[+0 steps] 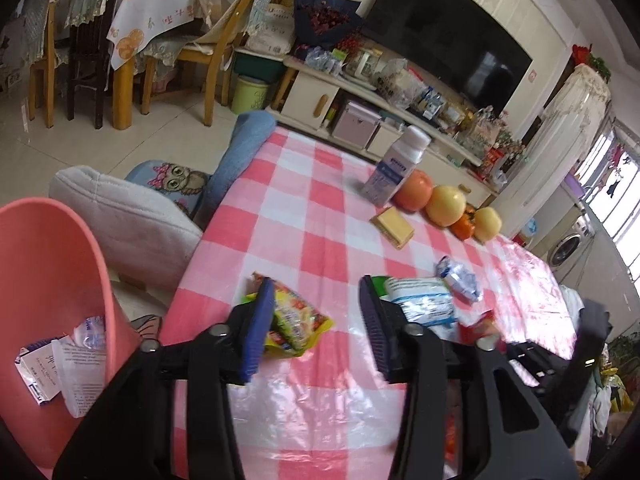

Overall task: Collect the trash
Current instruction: 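Carry the snack bag and milk tea packet to the pink bucket, open both grippers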

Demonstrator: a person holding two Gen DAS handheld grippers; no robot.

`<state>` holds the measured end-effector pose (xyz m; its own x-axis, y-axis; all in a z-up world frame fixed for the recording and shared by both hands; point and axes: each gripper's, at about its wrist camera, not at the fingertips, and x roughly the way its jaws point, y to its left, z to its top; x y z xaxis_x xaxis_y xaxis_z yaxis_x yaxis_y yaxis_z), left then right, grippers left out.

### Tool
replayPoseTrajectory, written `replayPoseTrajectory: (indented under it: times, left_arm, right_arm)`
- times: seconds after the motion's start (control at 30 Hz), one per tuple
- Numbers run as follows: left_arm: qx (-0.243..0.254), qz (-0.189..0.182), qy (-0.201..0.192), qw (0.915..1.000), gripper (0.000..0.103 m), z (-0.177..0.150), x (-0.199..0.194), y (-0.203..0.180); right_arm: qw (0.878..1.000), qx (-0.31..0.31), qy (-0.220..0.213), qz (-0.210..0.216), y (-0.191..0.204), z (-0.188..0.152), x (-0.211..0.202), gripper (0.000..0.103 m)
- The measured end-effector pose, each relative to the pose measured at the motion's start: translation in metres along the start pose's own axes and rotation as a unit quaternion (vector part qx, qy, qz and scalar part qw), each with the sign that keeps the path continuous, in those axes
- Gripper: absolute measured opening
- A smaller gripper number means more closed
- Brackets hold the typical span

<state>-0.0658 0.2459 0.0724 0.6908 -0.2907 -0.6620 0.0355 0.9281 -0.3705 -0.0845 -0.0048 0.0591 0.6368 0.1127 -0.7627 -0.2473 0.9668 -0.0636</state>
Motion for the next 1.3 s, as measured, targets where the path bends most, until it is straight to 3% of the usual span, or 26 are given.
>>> replayPoseTrajectory:
  times: [0.03,0.2,0.37,0.53,0.63,0.77,1.17,1.23,1.3]
  left_arm:
    - [0.003,0.002,0.011,0.9999,0.068,-0.001,0.004,0.003]
    - [0.042,0.022,0.052,0.9975,0.078,-0.002,0.027,0.006]
    - [0.083,0.015,0.105,0.9908,0.078,-0.014,0.053,-0.006]
    - [0.100,-0.059,0.156,0.9809,0.078,-0.031,0.064,-0.027]
    - [0.112,-0.072,0.145,0.9804,0.078,-0.032,0.056,-0.035]
    - [0.088,-0.008,0.127,0.9879,0.080,-0.028,0.057,-0.019]
    - [0.108,0.045,0.121,0.9857,0.081,-0.026,0.085,-0.033]
    - [0.107,0.055,0.113,0.9862,0.064,-0.025,0.085,-0.032]
    - [0.093,0.049,0.111,0.9882,0.055,-0.022,0.085,-0.028]
  right_arm:
    - [1.000,0.003,-0.003,0.003,-0.001,0.001,-0.003,0.043]
    - [1.000,0.011,-0.015,0.018,-0.001,0.001,-0.019,0.043]
    - [0.999,0.014,-0.023,0.028,-0.004,0.002,-0.026,0.043]
    - [0.999,0.016,-0.029,0.035,-0.010,0.001,-0.029,0.044]
    - [0.998,0.022,-0.033,0.039,-0.015,0.001,-0.030,0.044]
    - [0.998,0.030,-0.032,0.045,-0.021,0.000,-0.030,0.044]
    - [0.998,0.019,-0.023,0.063,-0.015,0.000,-0.021,0.044]
    - [0.998,0.019,-0.022,0.062,-0.015,0.000,-0.021,0.044]
    - [0.998,0.020,-0.022,0.062,-0.015,0.000,-0.021,0.044]
